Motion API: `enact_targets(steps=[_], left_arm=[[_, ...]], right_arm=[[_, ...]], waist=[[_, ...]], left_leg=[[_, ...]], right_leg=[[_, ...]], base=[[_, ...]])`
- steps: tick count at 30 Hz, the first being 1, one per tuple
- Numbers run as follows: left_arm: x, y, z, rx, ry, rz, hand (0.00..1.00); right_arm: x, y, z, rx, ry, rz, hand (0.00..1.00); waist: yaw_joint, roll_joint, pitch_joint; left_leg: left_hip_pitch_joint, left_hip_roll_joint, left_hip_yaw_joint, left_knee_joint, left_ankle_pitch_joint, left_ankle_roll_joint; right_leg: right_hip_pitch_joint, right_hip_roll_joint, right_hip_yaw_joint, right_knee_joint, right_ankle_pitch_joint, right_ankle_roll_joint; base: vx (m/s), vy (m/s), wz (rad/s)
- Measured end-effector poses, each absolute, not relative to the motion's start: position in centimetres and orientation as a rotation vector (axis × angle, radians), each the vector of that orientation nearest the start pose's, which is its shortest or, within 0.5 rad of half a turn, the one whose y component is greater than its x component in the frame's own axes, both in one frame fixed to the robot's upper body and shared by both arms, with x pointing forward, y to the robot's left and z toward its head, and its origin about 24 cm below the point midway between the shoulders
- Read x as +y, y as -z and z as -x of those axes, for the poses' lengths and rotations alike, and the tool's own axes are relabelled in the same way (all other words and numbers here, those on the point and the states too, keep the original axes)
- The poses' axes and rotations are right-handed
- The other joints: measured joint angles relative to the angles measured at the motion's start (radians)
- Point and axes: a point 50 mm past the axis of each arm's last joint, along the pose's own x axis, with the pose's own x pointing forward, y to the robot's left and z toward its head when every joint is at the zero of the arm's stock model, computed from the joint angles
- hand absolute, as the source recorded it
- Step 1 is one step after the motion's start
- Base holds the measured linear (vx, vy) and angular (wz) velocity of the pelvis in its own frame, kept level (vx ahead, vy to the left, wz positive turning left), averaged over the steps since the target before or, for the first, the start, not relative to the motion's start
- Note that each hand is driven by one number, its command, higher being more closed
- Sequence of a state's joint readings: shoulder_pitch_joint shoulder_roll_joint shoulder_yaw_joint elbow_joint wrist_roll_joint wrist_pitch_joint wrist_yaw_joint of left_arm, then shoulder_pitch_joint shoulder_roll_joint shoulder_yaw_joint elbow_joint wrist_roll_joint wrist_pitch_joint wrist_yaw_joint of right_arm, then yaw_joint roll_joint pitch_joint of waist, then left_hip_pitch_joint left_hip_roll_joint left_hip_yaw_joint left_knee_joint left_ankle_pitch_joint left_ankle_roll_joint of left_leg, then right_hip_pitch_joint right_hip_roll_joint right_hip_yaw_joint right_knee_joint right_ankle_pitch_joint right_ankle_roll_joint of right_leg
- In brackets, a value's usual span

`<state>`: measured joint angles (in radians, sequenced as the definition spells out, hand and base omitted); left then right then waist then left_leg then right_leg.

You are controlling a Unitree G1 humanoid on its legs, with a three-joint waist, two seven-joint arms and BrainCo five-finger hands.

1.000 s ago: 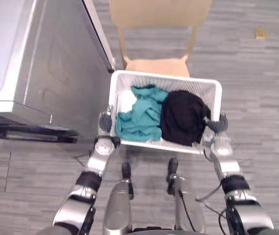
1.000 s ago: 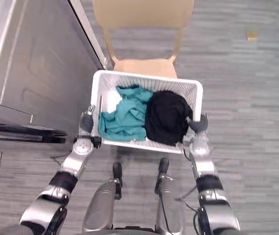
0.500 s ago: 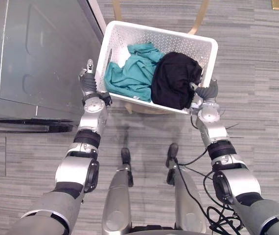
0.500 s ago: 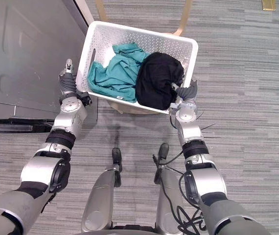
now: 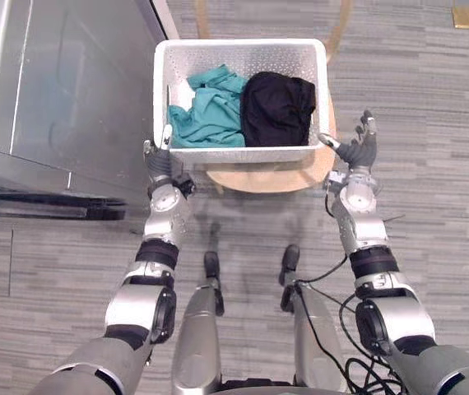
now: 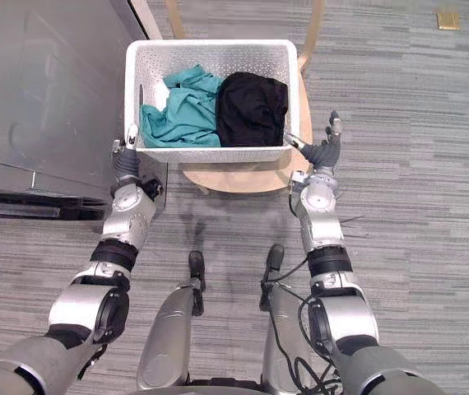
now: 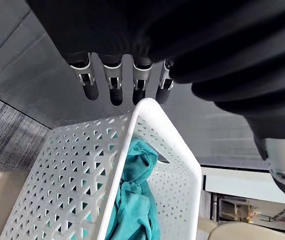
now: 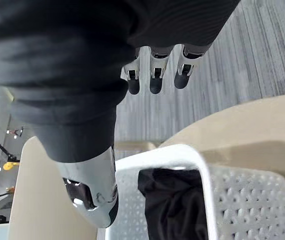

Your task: Pick up the laundry basket with both hands and put the clothes into the washing machine.

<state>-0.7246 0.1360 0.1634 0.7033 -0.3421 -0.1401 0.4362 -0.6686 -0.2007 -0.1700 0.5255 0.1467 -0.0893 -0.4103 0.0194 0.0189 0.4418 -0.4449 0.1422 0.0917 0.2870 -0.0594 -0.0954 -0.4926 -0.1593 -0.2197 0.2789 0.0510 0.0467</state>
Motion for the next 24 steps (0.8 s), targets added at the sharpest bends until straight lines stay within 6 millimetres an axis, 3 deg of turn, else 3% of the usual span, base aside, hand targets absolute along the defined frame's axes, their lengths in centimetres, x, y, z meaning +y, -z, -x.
enact_targets(steps=[3, 6, 11, 12, 16, 18, 24], left_arm=[[19.5, -10.4, -36.7, -0.09, -0.492, 0.304, 0.0], [19.7, -8.9, -34.9, -0.1, -0.494, 0.261, 0.0], [19.3, -3.2, -29.4, 0.006, -0.418, 0.155, 0.0], [18.9, -1.6, -27.9, 0.06, -0.387, 0.136, 0.0], [18.5, 3.5, -23.4, 0.254, -0.31, 0.092, 0.0], [19.1, 7.2, -20.4, 0.431, -0.282, 0.032, 0.0], [20.1, 12.7, -14.0, 0.763, -0.268, -0.066, 0.0]], right_arm=[[-22.5, -13.4, -35.8, -0.226, 0.514, -0.059, 0.0], [-24.3, -11.6, -33.8, -0.211, 0.564, -0.037, 0.0], [-26.0, -4.5, -27.4, -0.026, 0.58, 0.101, 0.0], [-26.0, -2.4, -25.8, 0.049, 0.577, 0.113, 0.0], [-25.5, 2.7, -21.2, 0.261, 0.533, 0.137, 0.0], [-24.9, 5.8, -19.0, 0.408, 0.483, 0.146, 0.0], [-22.9, 10.1, -15.9, 0.611, 0.372, 0.125, 0.0]], waist=[[0.001, 0.0, 0.0], [0.008, 0.002, 0.001], [0.018, 0.005, 0.002], [0.017, 0.005, 0.002], [0.013, 0.007, -0.01], [0.012, 0.009, -0.061], [0.022, 0.013, -0.174]], left_leg=[[0.01, -0.001, -0.002, 0.0, 0.0, 0.0], [0.047, -0.002, -0.006, -0.01, 0.0, 0.0], [0.168, -0.021, -0.028, -0.079, 0.0, 0.0], [0.195, -0.027, -0.036, -0.091, 0.0, 0.0], [0.267, -0.046, -0.068, -0.121, -0.001, 0.0], [0.292, -0.056, -0.083, -0.133, 0.0, 0.001], [0.396, -0.058, -0.095, -0.151, -0.003, 0.002]], right_leg=[[0.013, 0.0, -0.002, 0.0, -0.002, 0.002], [0.049, -0.002, -0.007, 0.0, -0.014, 0.004], [0.154, -0.015, -0.036, 0.009, -0.069, 0.015], [0.178, -0.018, -0.046, 0.017, -0.085, 0.021], [0.252, -0.042, -0.082, 0.04, -0.132, 0.035], [0.284, -0.055, -0.106, 0.047, -0.152, 0.043], [0.415, -0.055, -0.139, 0.019, -0.179, 0.056]], base=[[0.01, 0.001, 0.02], [0.07, 0.008, 0.07], [0.11, 0.01, 0.2], [0.14, 0.009, 0.31], [0.13, 0.002, 0.35], [0.11, -0.001, 0.33], [0.06, -0.011, 0.21]])
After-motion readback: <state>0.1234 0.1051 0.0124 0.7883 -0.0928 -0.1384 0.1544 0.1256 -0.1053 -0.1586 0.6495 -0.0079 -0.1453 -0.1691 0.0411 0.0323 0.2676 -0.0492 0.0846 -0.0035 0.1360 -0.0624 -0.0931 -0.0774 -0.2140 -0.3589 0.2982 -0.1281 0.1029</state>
